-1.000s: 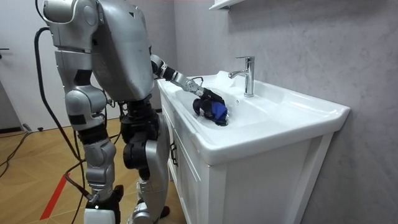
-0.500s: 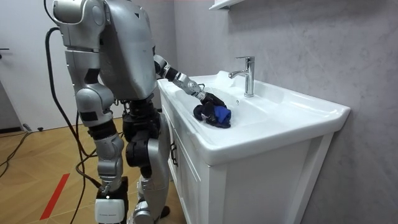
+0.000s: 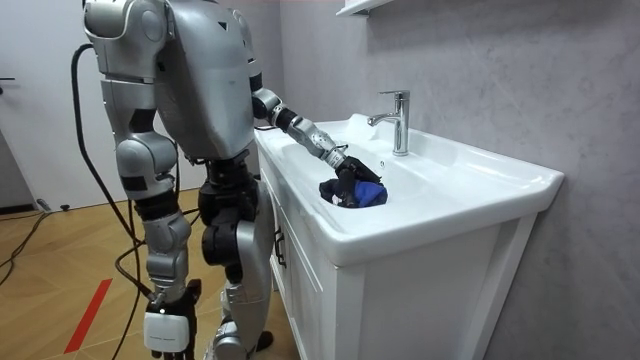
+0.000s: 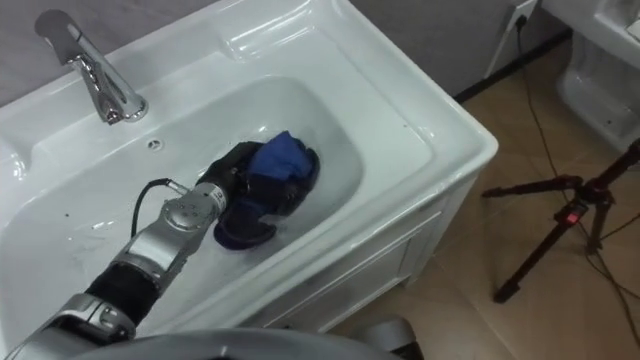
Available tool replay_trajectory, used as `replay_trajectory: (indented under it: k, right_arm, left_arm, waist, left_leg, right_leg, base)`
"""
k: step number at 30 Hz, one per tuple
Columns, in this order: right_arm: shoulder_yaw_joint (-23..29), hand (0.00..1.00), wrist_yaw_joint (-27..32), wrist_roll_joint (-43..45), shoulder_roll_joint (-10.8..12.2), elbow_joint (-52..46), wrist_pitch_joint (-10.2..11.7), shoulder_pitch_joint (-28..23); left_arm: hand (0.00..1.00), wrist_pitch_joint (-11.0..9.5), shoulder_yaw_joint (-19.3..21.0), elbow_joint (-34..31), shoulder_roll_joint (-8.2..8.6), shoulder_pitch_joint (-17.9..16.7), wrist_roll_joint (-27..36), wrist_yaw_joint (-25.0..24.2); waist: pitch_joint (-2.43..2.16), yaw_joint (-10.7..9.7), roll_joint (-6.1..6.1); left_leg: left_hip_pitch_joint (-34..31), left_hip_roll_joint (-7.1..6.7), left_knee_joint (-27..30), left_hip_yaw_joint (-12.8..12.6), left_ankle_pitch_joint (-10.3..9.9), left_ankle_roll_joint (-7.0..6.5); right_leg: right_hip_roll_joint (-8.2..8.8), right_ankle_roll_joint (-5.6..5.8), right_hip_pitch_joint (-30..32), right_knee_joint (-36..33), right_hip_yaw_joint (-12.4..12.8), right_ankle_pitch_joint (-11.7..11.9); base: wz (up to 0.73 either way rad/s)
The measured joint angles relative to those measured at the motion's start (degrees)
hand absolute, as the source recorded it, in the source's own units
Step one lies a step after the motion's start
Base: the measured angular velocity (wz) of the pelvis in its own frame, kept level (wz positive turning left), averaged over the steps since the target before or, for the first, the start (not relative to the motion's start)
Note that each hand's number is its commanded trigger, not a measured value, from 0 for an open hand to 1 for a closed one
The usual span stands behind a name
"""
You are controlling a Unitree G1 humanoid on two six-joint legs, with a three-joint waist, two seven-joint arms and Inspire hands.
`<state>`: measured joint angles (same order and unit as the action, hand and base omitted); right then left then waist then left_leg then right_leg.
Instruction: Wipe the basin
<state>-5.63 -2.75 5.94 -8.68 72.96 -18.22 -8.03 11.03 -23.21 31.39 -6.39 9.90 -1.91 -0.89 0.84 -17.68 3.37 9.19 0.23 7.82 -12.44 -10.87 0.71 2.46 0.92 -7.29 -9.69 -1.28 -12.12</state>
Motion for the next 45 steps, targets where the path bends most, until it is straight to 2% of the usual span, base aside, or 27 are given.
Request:
replay_trajectory:
  k: [5, 8, 12, 19, 23, 25, 28, 30, 32, 34, 35, 39, 40, 42, 43, 45]
  right_arm:
    - [-0.52, 0.0, -1.2, 0.43, -0.04, -0.74, 0.26, 0.06]
    - [-0.56, 0.0, -2.02, 0.64, -0.06, -0.86, 1.12, 0.21]
    - [-2.14, 0.0, -2.17, 0.64, -0.16, -0.48, 1.93, 0.19]
    - [-2.22, 0.0, -2.18, 0.63, -0.23, 0.11, 2.21, 0.1]
    - [-1.97, 0.0, -2.22, 1.28, -0.15, 0.04, 2.02, -0.04]
    - [-1.98, 0.0, -2.18, 1.3, -0.12, 0.11, 1.91, -0.06]
    - [-0.83, 0.0, -1.89, 1.3, 0.11, 0.39, 1.85, -0.5]
    - [0.18, 0.0, -1.86, 0.86, 0.3, -0.17, 1.88, -1.16]
    - [1.25, 0.0, -1.54, 0.98, 0.74, -0.76, 1.91, -1.41]
    - [1.99, 0.0, -1.09, 1.06, 1.15, -1.81, 1.89, -2.65]
    - [2.02, 0.0, -1.04, 1.08, 1.25, -1.84, 1.86, -3.36]
    - [5.77, 0.0, -1.03, 2.67, 1.31, -2.13, 1.81, -4.07]
    - [6.07, 0.0, -0.99, 3.19, 1.3, -2.08, 1.8, -4.08]
    - [6.99, 0.0, -0.41, 3.51, 1.26, -2.59, 1.88, -4.49]
    - [7.06, 0.0, -0.06, 3.93, 1.23, -2.59, 1.87, -4.48]
    - [8.75, 0.0, 0.06, 5.54, 1.31, -2.61, 1.85, -4.41]
  left_arm:
    - [1.0, -0.02, -0.68, -0.77, -0.08, 0.01, 2.86, 0.01]
    - [1.0, -0.02, -2.03, -2.32, -0.13, 0.02, 3.65, 0.03]
    - [1.0, 0.11, -3.93, -5.36, -0.17, 0.19, 3.57, 0.1]
    - [1.0, 0.07, -4.49, -5.49, -0.01, 0.44, 3.43, 0.19]
    - [1.0, 0.05, -4.5, -5.47, 0.17, 0.45, 0.34, 0.18]
    - [1.0, -0.57, -4.47, -4.63, 0.2, 0.46, -0.34, 0.17]
    - [1.0, -2.6, -4.28, -2.18, -0.42, -0.36, -2.82, 0.3]
    - [1.0, -4.48, -2.41, 0.92, -0.65, -1.72, -4.09, 0.4]
    - [1.0, -6.14, 0.74, 3.22, -0.7, -3.5, -6.55, 0.78]
    - [1.0, -6.97, 3.28, 5.13, -0.69, -4.31, -8.25, 1.59]
    - [1.0, -7.73, 4.74, 6.08, -0.75, -5.1, -9.08, 2.17]
    - [1.0, -9.72, 11.69, 7.04, -1.01, -8.54, -12.79, 4.5]
    - [1.0, -9.83, 12.57, 7.4, -1.08, -8.74, -13.7, 5.01]
    - [1.0, -9.85, 15.13, 8.4, -1.4, -9.47, -16.33, 7.24]
    - [1.0, -9.86, 16.44, 9.41, -1.74, -9.81, -17.99, 8.85]
    - [1.0, -9.97, 18.31, 11.16, -4.3, -10.81, -21.64, 11.62]
  waist:
    - [0.15, -0.05, 0.37]
    - [0.14, -0.05, 0.53]
    - [0.11, -0.81, 0.59]
    - [0.13, -0.9, 0.65]
    - [0.16, -0.86, 0.6]
    - [0.17, -0.84, 0.57]
    - [0.35, -0.33, 0.19]
    - [0.35, 1.05, -0.44]
    - [0.33, 1.39, -1.09]
    - [0.23, 2.8, -1.78]
    - [0.04, 3.91, -2.13]
    - [-0.39, 5.67, -2.49]
    - [-0.44, 5.87, -2.54]
    - [-0.92, 6.48, -2.48]
    - [-1.28, 7.26, -2.27]
    - [-1.44, 7.44, -2.13]
  left_leg:
    - [-0.6, -0.01, 0.04, 0.19, 0.0, 0.0]
    - [-0.64, -0.05, 0.03, 0.27, 0.0, -0.01]
    - [-0.86, -0.1, 0.04, 0.58, 0.0, -0.01]
    - [-0.75, -0.09, 0.04, 0.63, -0.1, -0.2]
    - [-0.53, -0.13, 0.03, 0.46, -0.11, -0.39]
    - [-0.47, -0.15, 0.04, 0.39, -0.07, -0.45]
    - [0.66, -0.07, -0.15, -0.07, -0.04, -0.52]
    - [1.69, 0.14, -0.19, -1.07, -0.06, -0.51]
    - [1.68, 0.32, -0.23, -1.25, -0.06, -0.52]
    - [1.82, 0.53, -0.29, -1.37, -0.06, -0.52]
    - [1.88, 0.63, -0.38, -1.46, -0.06, -0.51]
    - [1.98, 1.06, -1.03, -1.67, -0.19, -0.54]
    - [2.04, 1.13, -1.03, -1.72, -0.21, -0.51]
    - [2.22, 1.28, -1.05, -1.68, -0.23, -0.44]
    - [2.4, 1.46, -1.11, -1.65, -0.38, -0.19]
    - [2.99, 1.93, -1.19, -1.68, -0.66, 0.26]
  right_leg:
    - [0.09, 0.01, 0.25, 0.08, -0.64, 0.0]
    - [0.12, 0.05, 0.22, -0.08, -0.63, 0.06]
    - [0.34, 0.14, 0.12, -0.18, -1.21, 0.17]
    - [0.42, 0.28, -0.02, -0.3, -1.16, 0.34]
    - [0.33, 0.28, 0.03, -0.5, -0.86, 0.34]
    - [0.26, 0.28, 0.0, -0.52, -0.66, 0.33]
    - [0.04, 0.24, -0.78, -0.5, -0.14, 0.3]
    - [-0.32, 0.06, -1.33, -0.38, 1.28, -0.16]
    - [-0.51, -0.04, -0.79, -1.08, 1.52, -0.48]
    - [-0.75, -0.13, -0.53, -1.25, 1.73, -0.46]
    - [-0.96, -0.22, -0.52, -1.24, 1.9, -0.38]
    - [-1.59, -0.59, -0.16, -1.19, 2.23, 0.03]
    - [-1.68, -0.65, -0.16, -1.18, 2.35, 0.1]
    - [-1.86, -0.85, -0.23, -1.18, 2.36, 0.23]
    - [-2.07, -0.98, -0.33, -1.17, 2.58, 0.3]
    - [-2.62, -1.29, -0.89, -1.03, 2.82, 0.45]
  base:
    - [0.07]
    - [0.02]
    - [0.08]
    - [0.01]
    - [-0.03]
    - [-0.02]
    - [-0.09]
    - [-0.27]
    - [-0.09]
    - [-0.06]
    - [-0.07]
    - [-0.07]
    - [-0.11]
    - [-0.1]
    - [-0.12]
    - [-0.11]
